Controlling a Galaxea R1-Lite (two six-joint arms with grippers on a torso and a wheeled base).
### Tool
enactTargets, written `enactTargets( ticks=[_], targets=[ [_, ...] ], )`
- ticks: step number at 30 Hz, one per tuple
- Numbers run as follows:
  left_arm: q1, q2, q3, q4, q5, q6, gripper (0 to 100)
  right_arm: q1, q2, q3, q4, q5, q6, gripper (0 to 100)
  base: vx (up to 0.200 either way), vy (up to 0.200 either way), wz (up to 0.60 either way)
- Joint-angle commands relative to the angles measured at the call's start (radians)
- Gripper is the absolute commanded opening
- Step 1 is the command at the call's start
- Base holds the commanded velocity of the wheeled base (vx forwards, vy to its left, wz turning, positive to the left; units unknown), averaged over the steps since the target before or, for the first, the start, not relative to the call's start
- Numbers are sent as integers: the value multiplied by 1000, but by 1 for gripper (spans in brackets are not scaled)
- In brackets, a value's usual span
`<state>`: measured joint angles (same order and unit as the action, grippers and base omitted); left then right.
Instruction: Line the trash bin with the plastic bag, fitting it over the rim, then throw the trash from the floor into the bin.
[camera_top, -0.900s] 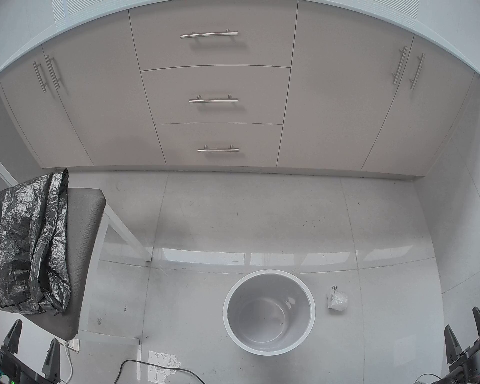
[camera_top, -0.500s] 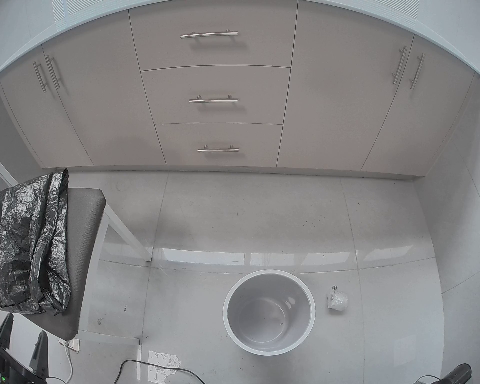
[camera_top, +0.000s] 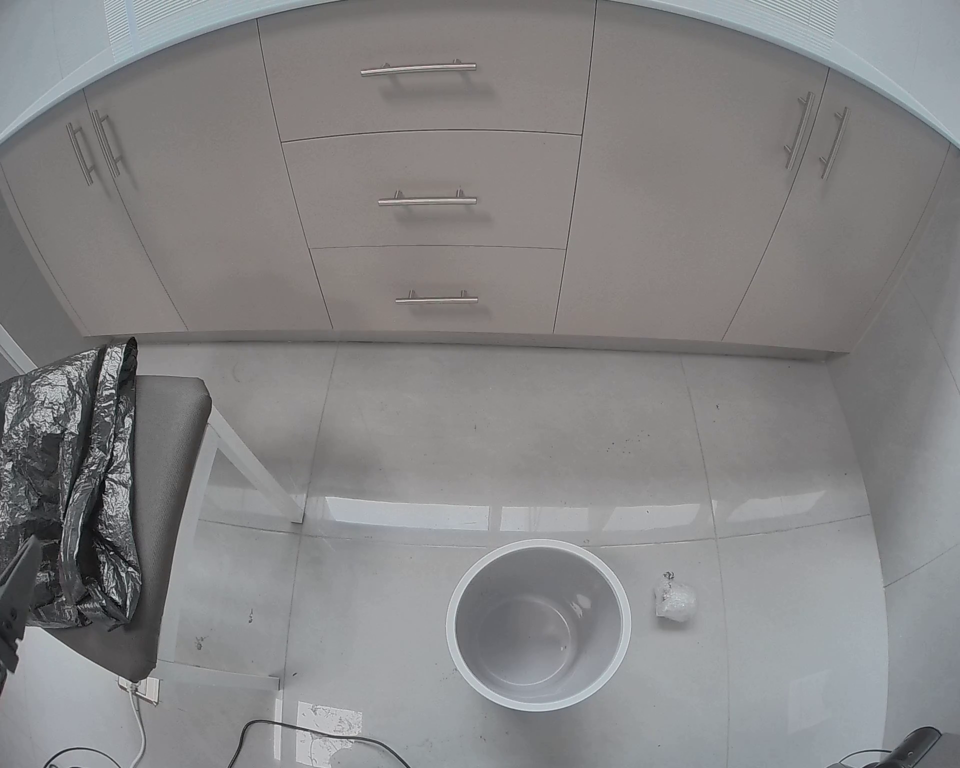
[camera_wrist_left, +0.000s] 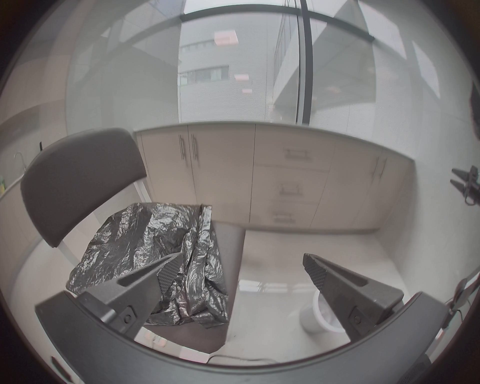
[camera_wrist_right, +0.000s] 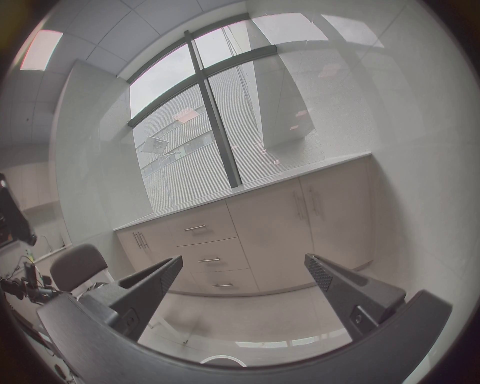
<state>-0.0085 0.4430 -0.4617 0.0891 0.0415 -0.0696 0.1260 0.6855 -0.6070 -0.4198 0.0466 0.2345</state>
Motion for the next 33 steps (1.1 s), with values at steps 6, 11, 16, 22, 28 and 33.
enactTargets(
  ticks=[6,11,16,22,28,33],
  targets=[
    [2,500,-100,29,136,120,100,73,431,33,-277,18,85,100,0,0,0],
    [67,530,-68,24,140,129,100,81,414,36,-277,18,83,100,0,0,0],
    [140,585,-52,26,132,131,100,81,424,38,-277,18,86,100,0,0,0],
    [168,681,-51,18,130,129,100,81,425,43,-277,18,86,100,0,0,0],
    [197,789,-46,-26,132,131,100,81,416,41,-278,18,88,100,0,0,0],
    [217,853,-41,-86,140,129,100,81,410,39,-278,18,88,100,0,0,0]
  ],
)
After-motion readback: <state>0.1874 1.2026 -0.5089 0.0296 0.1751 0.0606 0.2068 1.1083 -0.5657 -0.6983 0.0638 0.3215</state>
